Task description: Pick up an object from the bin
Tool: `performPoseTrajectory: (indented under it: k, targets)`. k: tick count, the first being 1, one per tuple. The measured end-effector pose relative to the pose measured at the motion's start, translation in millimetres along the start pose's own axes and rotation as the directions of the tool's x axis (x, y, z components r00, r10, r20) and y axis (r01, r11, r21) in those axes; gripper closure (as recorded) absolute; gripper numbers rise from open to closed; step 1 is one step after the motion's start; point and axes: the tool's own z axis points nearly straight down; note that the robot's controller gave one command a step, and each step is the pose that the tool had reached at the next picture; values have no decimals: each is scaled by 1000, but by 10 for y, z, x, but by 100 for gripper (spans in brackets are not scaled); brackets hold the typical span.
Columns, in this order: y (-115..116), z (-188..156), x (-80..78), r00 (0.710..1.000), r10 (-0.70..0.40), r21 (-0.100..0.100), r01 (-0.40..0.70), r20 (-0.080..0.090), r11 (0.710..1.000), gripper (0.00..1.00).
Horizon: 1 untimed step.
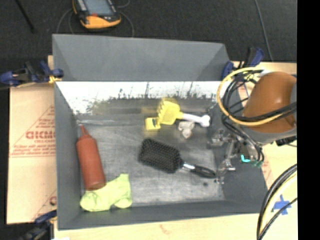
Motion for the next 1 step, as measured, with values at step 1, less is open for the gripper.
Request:
performPoseTrajectory:
  k: [1]
  targets:
    - [2,-4,-5,1000,-2,0,2,1,1000,0]
